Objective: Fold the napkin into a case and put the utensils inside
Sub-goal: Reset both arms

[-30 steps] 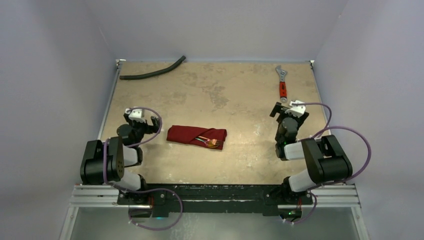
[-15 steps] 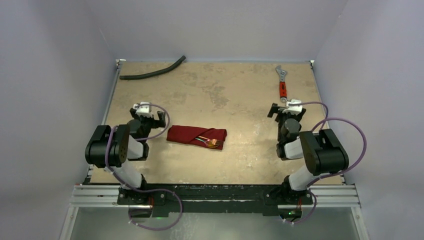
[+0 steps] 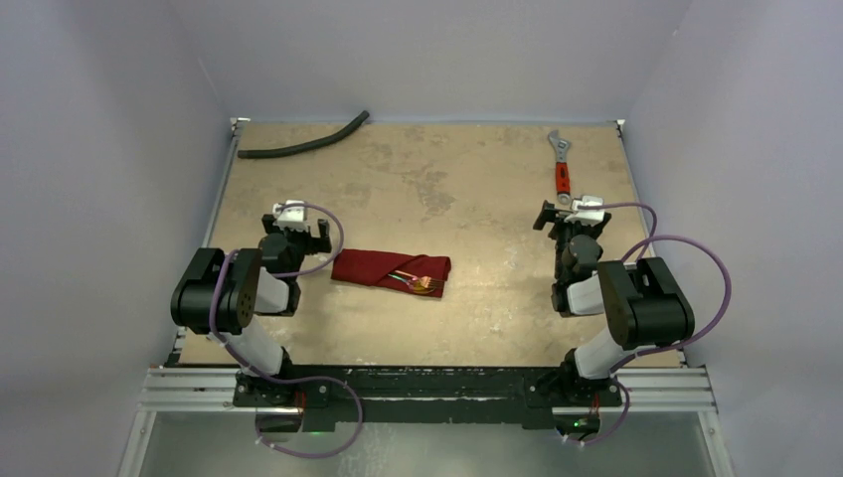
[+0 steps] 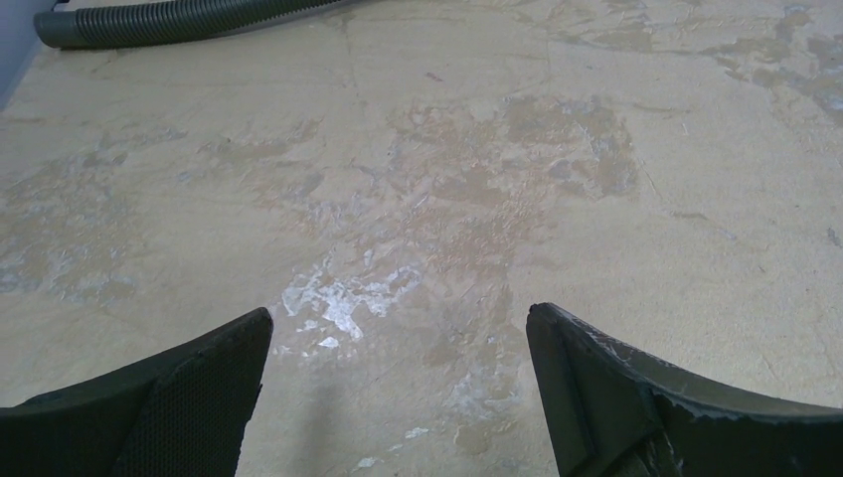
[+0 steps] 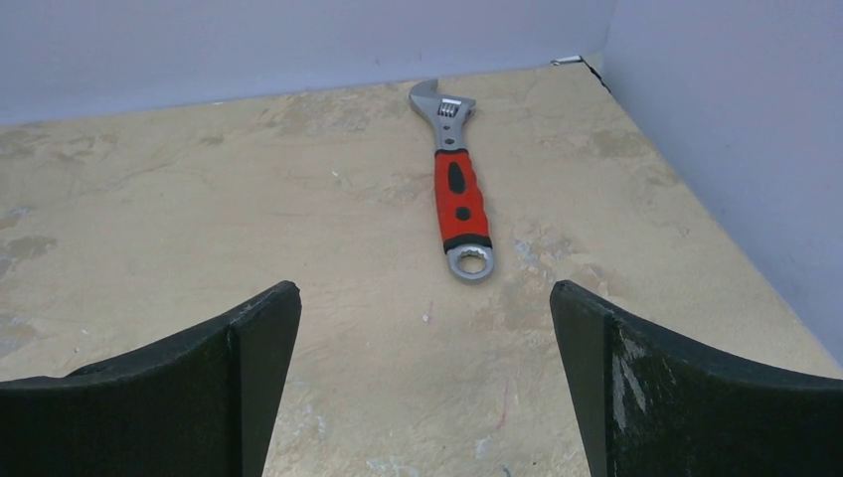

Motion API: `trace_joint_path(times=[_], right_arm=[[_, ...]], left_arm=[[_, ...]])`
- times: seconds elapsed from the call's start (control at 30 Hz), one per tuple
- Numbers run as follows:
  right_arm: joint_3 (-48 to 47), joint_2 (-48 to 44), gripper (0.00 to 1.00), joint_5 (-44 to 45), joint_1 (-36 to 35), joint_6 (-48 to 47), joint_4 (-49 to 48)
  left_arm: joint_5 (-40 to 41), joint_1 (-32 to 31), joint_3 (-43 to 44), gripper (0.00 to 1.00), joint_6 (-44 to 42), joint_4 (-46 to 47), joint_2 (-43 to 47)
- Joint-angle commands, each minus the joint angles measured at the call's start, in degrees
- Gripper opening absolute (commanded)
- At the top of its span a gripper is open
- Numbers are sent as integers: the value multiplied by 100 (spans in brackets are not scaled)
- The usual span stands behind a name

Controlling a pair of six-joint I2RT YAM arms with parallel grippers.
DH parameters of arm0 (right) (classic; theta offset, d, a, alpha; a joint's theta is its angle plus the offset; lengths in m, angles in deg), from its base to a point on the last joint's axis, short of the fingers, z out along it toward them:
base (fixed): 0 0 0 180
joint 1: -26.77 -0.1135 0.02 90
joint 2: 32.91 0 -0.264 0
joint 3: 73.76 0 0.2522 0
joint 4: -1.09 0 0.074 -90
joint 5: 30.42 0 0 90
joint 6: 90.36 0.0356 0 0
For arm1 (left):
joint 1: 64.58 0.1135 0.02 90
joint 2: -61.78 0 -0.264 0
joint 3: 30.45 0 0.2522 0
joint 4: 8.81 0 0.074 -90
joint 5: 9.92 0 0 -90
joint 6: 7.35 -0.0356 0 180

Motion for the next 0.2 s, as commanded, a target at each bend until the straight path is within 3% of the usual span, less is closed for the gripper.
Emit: trace_joint_path(times=[0.0,0.17], right_arm=[[28,-76,99,-13,13,-13,-343],[28,-79,99,-13,8,-13,-345]], left_arm=[[63,-12,93,99,-41,127,38],[95,-13,85,98,-49,117,54]])
